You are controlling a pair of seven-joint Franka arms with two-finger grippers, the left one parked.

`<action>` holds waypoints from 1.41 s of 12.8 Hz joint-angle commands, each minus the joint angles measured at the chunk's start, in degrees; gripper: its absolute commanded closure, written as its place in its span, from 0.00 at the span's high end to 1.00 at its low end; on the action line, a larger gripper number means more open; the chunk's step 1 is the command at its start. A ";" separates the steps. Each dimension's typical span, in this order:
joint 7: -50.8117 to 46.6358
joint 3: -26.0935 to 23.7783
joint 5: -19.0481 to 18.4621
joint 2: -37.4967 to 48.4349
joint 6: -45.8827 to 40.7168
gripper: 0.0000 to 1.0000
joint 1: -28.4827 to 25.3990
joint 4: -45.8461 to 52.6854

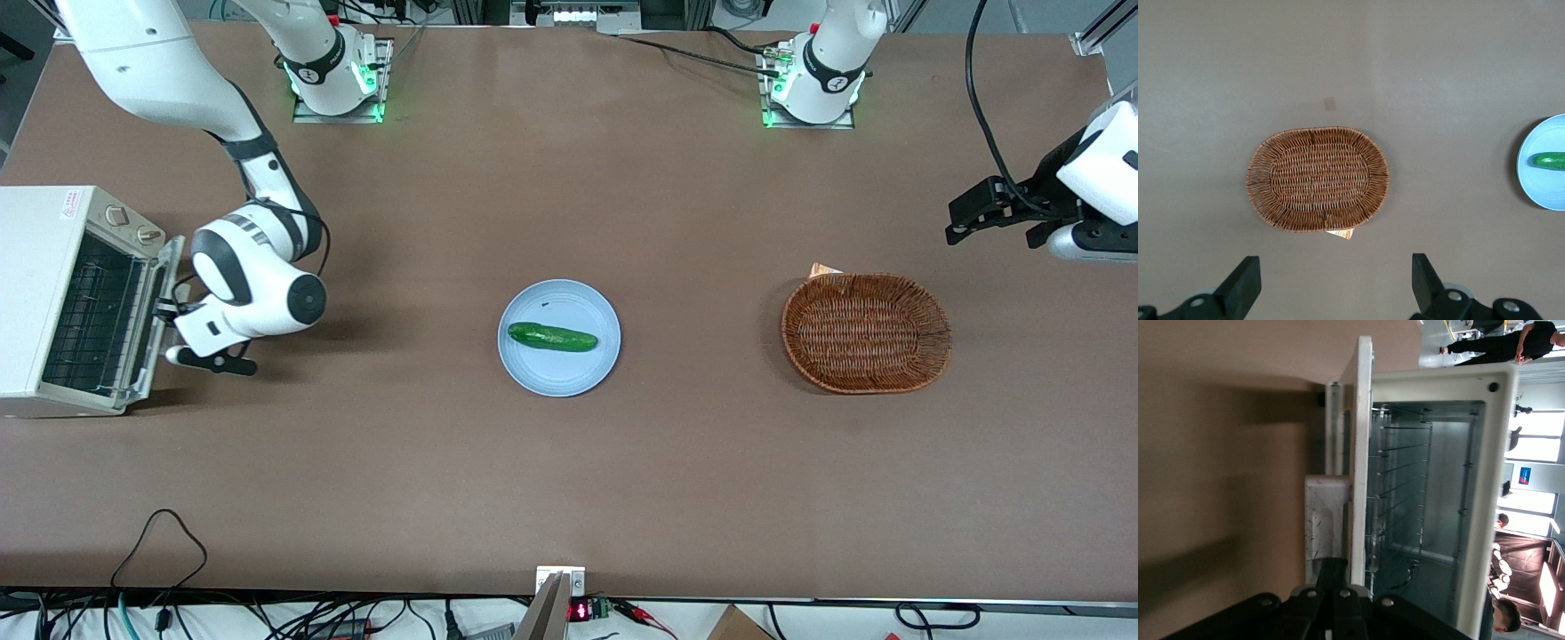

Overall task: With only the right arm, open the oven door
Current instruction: 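Pull the handle outward and down, swinging the glass door open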

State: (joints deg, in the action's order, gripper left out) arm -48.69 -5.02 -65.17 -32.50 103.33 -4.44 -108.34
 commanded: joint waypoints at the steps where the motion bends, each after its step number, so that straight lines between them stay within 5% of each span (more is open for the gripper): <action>1: -0.62 0.45 -0.13 -2.12 1.78 0.02 0.66 1.20; 16: -1.67 0.36 0.04 -7.48 6.97 0.02 0.75 2.35; 18: -1.68 0.45 2.67 -7.93 9.95 0.02 0.84 2.61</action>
State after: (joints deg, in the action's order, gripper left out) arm -50.01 -4.81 -64.07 -39.88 111.82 -4.22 -106.72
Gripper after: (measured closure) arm 0.978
